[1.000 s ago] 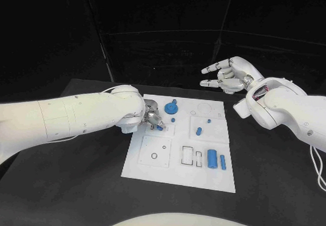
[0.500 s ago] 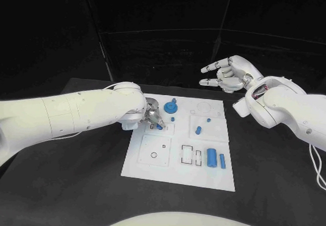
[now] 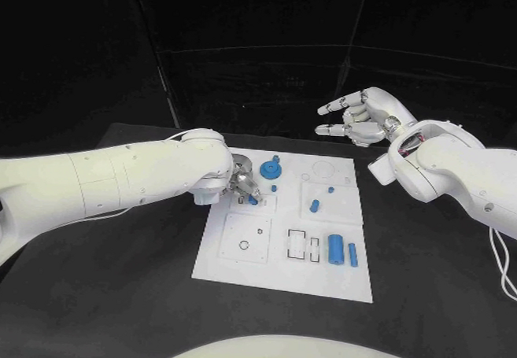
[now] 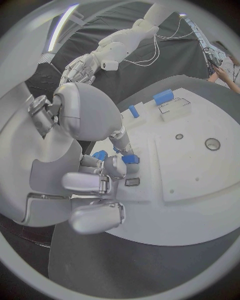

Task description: Assemble the parts on the task board

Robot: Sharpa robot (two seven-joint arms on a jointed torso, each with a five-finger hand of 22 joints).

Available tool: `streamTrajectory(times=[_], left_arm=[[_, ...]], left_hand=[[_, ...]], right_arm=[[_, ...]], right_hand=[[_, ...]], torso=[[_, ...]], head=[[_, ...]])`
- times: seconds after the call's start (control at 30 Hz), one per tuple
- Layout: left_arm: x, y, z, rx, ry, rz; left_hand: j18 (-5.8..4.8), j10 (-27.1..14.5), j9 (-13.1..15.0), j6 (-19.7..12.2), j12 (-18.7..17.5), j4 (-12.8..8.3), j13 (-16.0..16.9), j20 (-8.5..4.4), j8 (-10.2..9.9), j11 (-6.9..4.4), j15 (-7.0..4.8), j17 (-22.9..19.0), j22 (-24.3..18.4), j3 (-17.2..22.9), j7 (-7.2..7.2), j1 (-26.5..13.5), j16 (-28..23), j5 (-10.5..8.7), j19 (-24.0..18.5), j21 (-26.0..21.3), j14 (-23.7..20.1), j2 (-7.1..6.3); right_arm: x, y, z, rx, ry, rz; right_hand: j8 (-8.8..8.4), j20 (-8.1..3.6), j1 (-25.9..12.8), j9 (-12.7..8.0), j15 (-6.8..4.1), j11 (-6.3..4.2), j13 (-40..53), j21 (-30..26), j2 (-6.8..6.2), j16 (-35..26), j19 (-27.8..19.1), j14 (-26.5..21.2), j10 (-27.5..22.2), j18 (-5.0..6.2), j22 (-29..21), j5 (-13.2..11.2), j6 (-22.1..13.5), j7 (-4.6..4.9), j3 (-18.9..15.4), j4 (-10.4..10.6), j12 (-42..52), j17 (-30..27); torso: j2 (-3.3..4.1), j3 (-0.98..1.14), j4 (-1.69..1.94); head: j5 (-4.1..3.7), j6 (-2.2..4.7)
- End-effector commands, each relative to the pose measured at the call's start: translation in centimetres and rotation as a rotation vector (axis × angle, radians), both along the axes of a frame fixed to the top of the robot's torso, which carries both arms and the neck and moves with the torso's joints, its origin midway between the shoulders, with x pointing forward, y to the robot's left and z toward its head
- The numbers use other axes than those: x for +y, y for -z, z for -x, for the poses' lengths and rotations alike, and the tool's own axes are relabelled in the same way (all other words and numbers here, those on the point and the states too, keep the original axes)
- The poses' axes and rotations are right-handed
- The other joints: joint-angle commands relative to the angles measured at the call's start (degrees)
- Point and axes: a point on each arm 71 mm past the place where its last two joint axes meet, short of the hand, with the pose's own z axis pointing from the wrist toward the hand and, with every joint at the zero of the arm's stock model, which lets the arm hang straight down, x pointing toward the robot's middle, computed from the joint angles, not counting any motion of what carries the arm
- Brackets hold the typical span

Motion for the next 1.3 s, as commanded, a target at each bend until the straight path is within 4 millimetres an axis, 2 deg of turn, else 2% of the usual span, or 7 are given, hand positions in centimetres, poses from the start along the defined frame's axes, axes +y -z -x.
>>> streamTrajectory(times=[0.03,0.23,0.43,0.57,0.93,1.17,1.3], left_arm=[[-0.1,0.47,0.12,-0.001,0.001,-0.006],[-0.16,0.48,0.14,0.002,0.003,-0.009],[-0.25,0.5,0.17,0.005,0.006,-0.011],[-0.27,0.5,0.17,0.006,0.005,-0.013],[-0.28,0.49,0.14,0.002,-0.001,-0.014],[-0.25,0.44,0.09,-0.008,-0.011,-0.01],[-0.17,0.4,0.06,-0.014,-0.019,-0.007]], left_hand=[[-0.64,0.16,-0.06,0.41,0.35,-0.23,0.12,-0.39,0.34,-0.3,-0.46,15.09,0.16,0.69,-0.15,-0.65,0.18,-0.44,0.25,-0.08,5.94,0.71],[-0.68,0.26,-0.22,0.83,0.58,1.41,0.21,-0.5,0.27,-0.39,-0.54,15.09,0.39,-1.37,-0.27,-2.49,0.18,-0.53,0.35,0.03,5.94,0.43],[-0.69,0.38,-0.27,1.05,0.81,1.75,0.43,-0.56,0.27,-0.47,-0.61,15.09,0.46,-2.52,-0.36,-3.0,0.18,-0.55,0.39,0.06,5.94,0.02],[-0.7,0.43,-0.36,1.4,0.97,2.46,0.49,-0.63,0.27,-0.53,-0.68,15.09,0.52,-4.9,-0.44,-3.79,0.18,-0.63,0.42,0.06,5.94,-0.42],[-0.74,0.58,-0.48,1.82,1.3,3.08,0.73,-0.75,0.27,-0.64,-0.79,15.09,0.73,-8.77,-0.58,-3.87,0.18,-0.66,0.5,0.12,5.94,-0.53],[-0.74,0.61,-0.68,2.23,1.51,4.43,0.82,-0.8,0.18,-0.69,-0.84,15.09,0.77,-14.54,-0.64,-4.44,0.18,-0.69,0.53,0.05,5.94,-1.25],[-0.74,0.68,-0.77,2.42,1.67,5.48,0.93,-0.86,0.16,-0.75,-0.88,15.09,0.85,-18.28,-0.73,-5.28,0.18,-0.82,0.56,0.05,5.94,-2.38]], right_arm=[[0.1,-0.13,0.02,-0.003,-0.01,-0.003],[0.08,-0.13,0.03,-0.003,-0.009,-0.003],[0.05,-0.14,0.03,-0.003,-0.007,-0.003],[0.02,-0.15,0.04,-0.004,-0.006,-0.004],[0.0,-0.15,0.04,-0.004,-0.005,-0.004],[-0.01,-0.15,0.01,-0.005,-0.004,-0.004],[-0.02,-0.15,0.0,-0.006,-0.003,-0.004]], right_hand=[[0.2,-0.19,-0.19,-0.06,0.02,0.02,-0.06,-0.38,0.59,-0.29,-0.35,3.45,-0.33,0.17,-0.07,0.19,-0.3,0.08,-0.28,0.08,-0.15,3.79],[0.2,-0.19,-0.19,-0.06,0.02,0.02,-0.06,-0.38,0.59,-0.29,-0.35,3.45,-0.33,0.17,-0.07,0.19,-0.3,0.08,-0.28,0.08,-0.15,3.79],[0.2,-0.19,-0.19,-0.06,0.02,0.02,-0.06,-0.38,0.59,-0.29,-0.35,3.45,-0.33,0.17,-0.07,0.19,-0.3,0.08,-0.28,0.08,-0.15,3.79],[0.2,-0.19,-0.19,-0.06,0.02,0.02,-0.06,-0.38,0.59,-0.29,-0.35,3.45,-0.33,0.17,-0.07,0.19,-0.3,0.08,-0.28,0.08,-0.15,3.79],[0.25,-0.2,-0.16,-0.05,0.01,0.0,-0.17,-0.44,0.64,-0.37,-0.38,3.43,-0.41,0.19,-0.17,0.28,-0.26,0.06,-0.34,0.11,-0.23,3.65],[0.25,-0.2,-0.17,-0.05,0.01,0.0,-0.29,-0.51,0.64,-0.42,-0.47,3.4,-0.5,0.22,-0.35,0.28,-0.26,0.06,-0.36,0.12,-0.32,3.53],[0.25,-0.2,-0.18,-0.05,0.0,0.0,-0.49,-0.57,0.63,-0.46,-0.54,3.38,-0.65,0.25,-0.48,0.28,-0.27,0.06,-0.37,0.12,-0.47,3.44]], torso=[[-0.04,0.0,-0.03],[0.01,0.02,-0.03],[-0.01,0.02,0.02],[0.0,0.01,0.0],[0.0,0.0,0.01],[0.0,-0.01,0.05],[-0.01,-0.02,0.03]], head=[[0.01,0.08],[-0.13,0.02],[-0.14,-0.08],[-0.23,-0.14],[-0.31,-0.19],[-0.36,-0.24],[-0.4,-0.24]])
